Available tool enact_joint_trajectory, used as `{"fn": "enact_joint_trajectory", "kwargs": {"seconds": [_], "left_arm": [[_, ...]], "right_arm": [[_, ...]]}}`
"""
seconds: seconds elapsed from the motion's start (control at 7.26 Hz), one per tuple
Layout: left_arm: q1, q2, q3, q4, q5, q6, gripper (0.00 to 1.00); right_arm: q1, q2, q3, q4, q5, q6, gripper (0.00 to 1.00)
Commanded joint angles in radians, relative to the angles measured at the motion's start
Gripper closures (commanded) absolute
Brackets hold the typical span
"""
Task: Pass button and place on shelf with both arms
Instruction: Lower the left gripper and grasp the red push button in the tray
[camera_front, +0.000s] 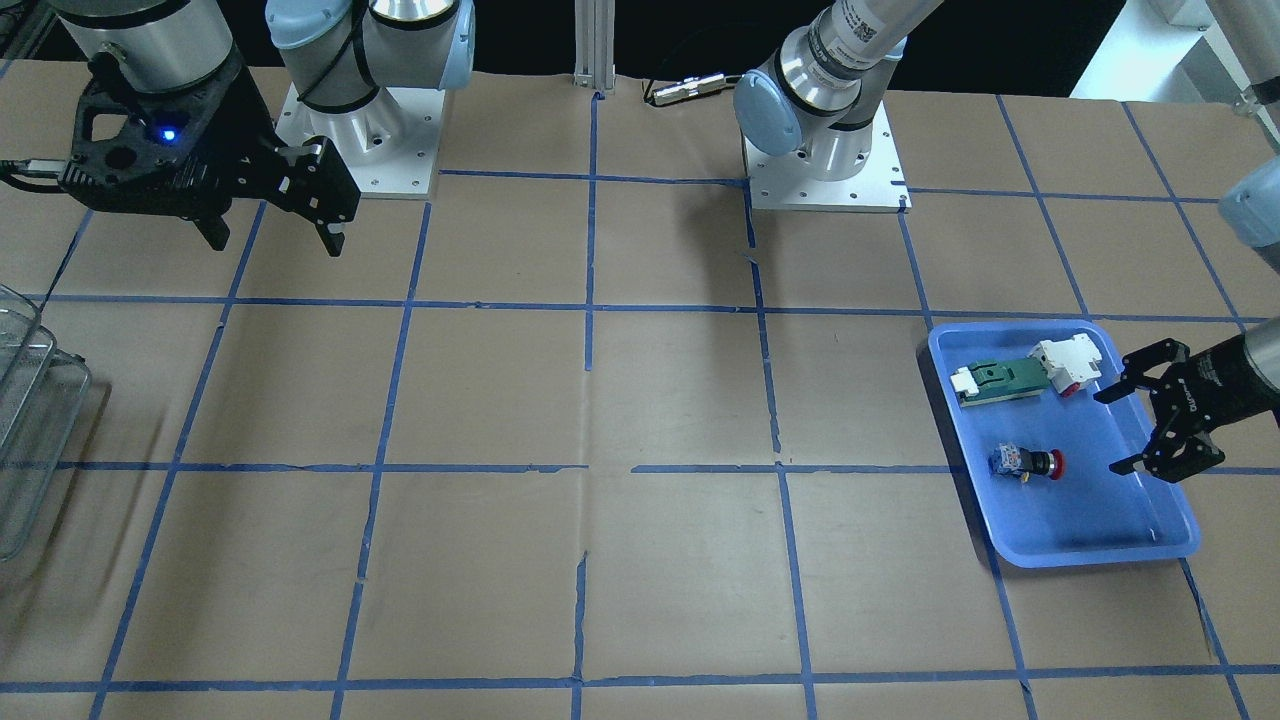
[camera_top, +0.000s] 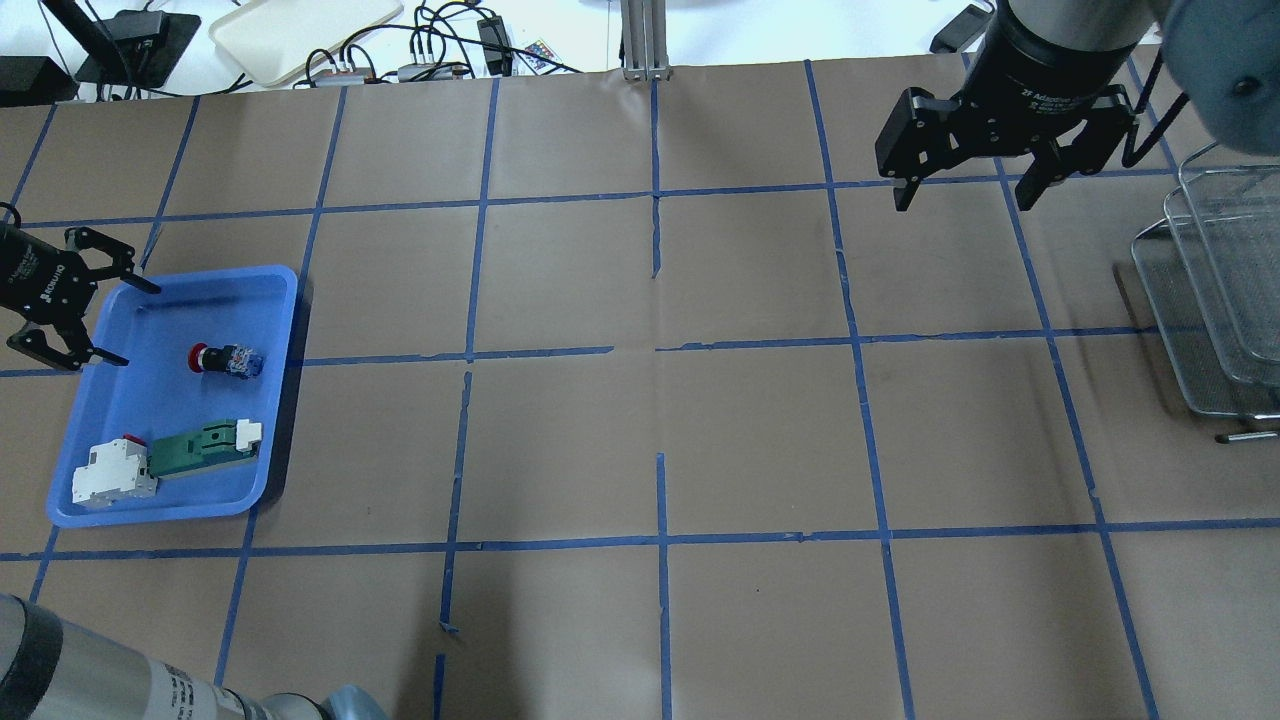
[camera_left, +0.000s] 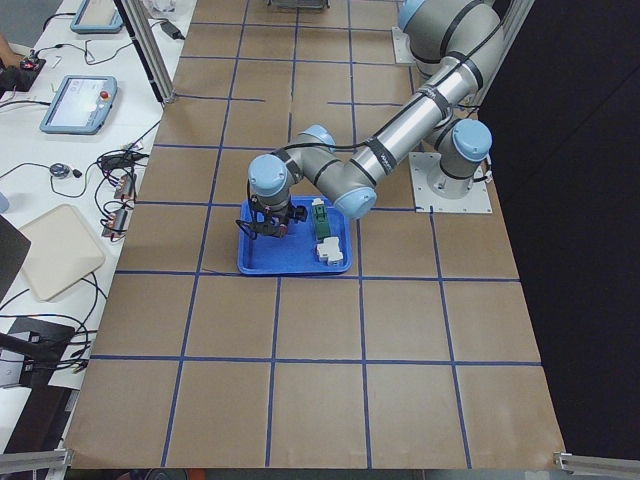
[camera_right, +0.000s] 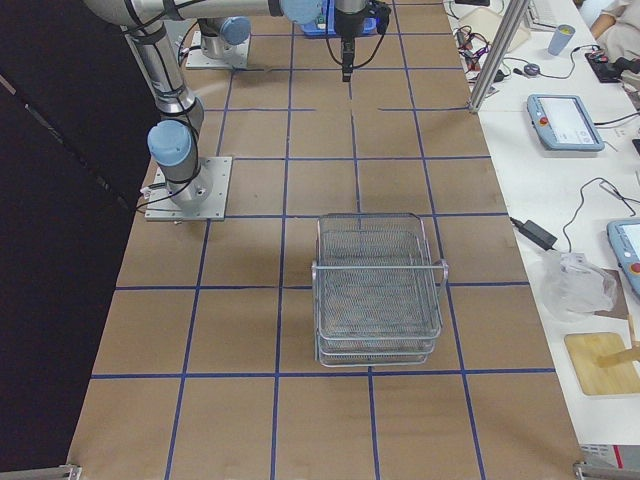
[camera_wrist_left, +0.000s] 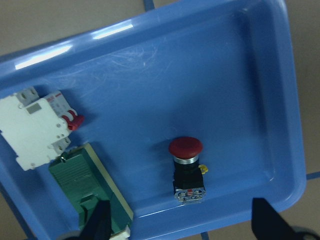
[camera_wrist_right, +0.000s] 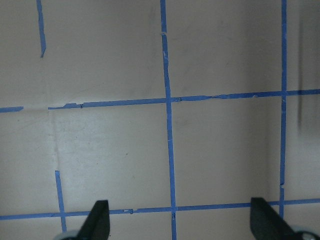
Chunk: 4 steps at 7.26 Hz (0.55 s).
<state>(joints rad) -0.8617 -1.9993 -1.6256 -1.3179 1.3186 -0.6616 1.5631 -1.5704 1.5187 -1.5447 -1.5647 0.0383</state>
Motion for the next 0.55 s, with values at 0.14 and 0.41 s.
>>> {"fn": "enact_joint_trajectory", "kwargs": {"seconds": [0.14,0.41], "left_arm": [[0.003,-0.085,0.006,0.002,-0.057,-0.041,0.0],[0.016,-0.116,0.004,0.015,-0.078,-0.072,0.0]], "right_arm": [[0.0,0.001,0.0,0.0,0.0,0.0,0.0],[0.0,0.001,0.0,0.0,0.0,0.0,0.0]]}}
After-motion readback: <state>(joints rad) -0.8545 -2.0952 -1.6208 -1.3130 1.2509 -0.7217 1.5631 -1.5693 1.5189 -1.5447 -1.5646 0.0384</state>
